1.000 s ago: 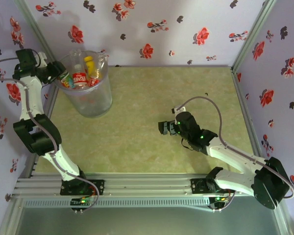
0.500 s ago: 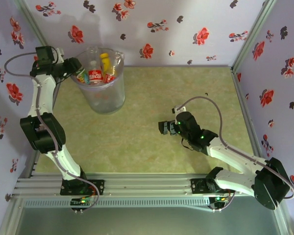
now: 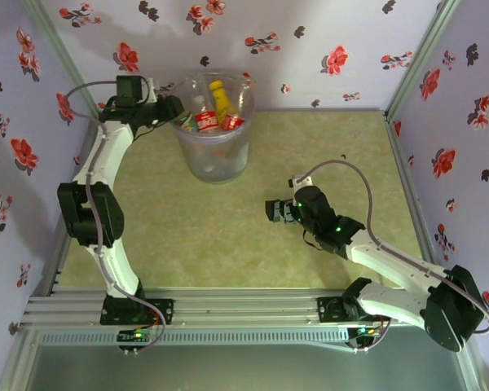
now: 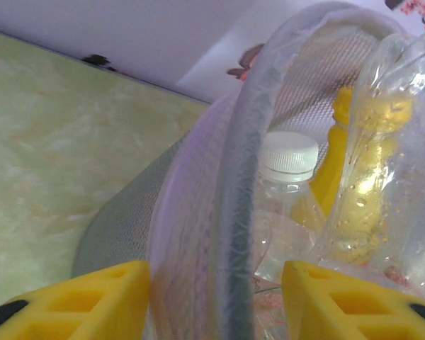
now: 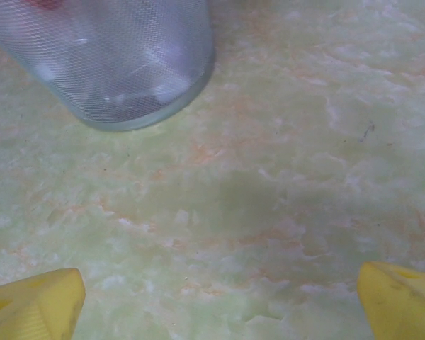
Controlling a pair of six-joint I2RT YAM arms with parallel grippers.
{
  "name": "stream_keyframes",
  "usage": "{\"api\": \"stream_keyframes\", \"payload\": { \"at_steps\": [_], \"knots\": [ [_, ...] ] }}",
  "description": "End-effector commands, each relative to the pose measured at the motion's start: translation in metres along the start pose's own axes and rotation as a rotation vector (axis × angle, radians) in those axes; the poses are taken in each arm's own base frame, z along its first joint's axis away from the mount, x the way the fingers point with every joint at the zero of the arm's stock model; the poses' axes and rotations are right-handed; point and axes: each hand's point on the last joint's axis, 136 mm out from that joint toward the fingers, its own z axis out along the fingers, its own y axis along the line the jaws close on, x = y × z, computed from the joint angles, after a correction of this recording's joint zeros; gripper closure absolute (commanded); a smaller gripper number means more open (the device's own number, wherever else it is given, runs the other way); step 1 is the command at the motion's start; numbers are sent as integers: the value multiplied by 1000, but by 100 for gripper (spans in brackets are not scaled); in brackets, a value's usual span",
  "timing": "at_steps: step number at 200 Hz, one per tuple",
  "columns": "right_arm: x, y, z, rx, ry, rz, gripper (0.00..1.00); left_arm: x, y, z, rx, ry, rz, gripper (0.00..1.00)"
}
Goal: Put the plastic bottles in the bin
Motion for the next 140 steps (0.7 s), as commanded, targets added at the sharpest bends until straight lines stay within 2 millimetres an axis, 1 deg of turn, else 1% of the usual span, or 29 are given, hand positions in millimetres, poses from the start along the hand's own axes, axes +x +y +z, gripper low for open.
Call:
{"api": "stream_keyframes", "payload": {
  "at_steps": [1, 14, 37, 49, 63, 65, 74, 86, 90, 99, 113, 117, 127, 140],
  "knots": [
    [-4, -8, -6, 43, -17, -19, 1, 43, 2, 38, -27, 142, -23, 48],
    [-5, -11, -8, 56, -22, -20, 1, 40, -7, 40, -19, 137, -7, 45],
    [-10, -14, -13, 70, -36, -22, 1, 24, -17, 30, -18, 95, 22, 32],
    [-15, -16, -16, 80, -42, -28, 1, 11, -23, 17, -28, 62, 70, 19],
    [-22, -23, -19, 112, -47, -43, 1, -9, -31, -7, -46, -7, 120, 1],
    [-22, -25, -19, 121, -45, -45, 1, -11, -29, -9, -52, -15, 125, 1],
    [-27, -32, -21, 145, -45, -52, 1, -25, -33, -30, -60, -75, 157, 0],
    [-36, -50, -26, 218, -59, -43, 1, -44, -32, -62, -99, -166, 195, 0],
    [-39, -55, -28, 232, -62, -35, 1, -48, -29, -71, -117, -190, 202, 0],
    [-44, -69, -30, 260, -67, -2, 1, -57, -24, -99, -158, -260, 221, 0],
    [-49, -94, -33, 319, -72, 62, 1, -60, -6, -138, -242, -347, 234, 0],
    [-49, -97, -33, 309, -68, 81, 1, -60, -2, -150, -267, -374, 237, 0],
    [-48, -113, -33, 341, -62, 124, 1, -52, 19, -172, -348, -415, 235, 0],
    [-44, -138, -31, 388, -43, 178, 1, -29, 50, -187, -444, -433, 228, 0]
  ]
}}
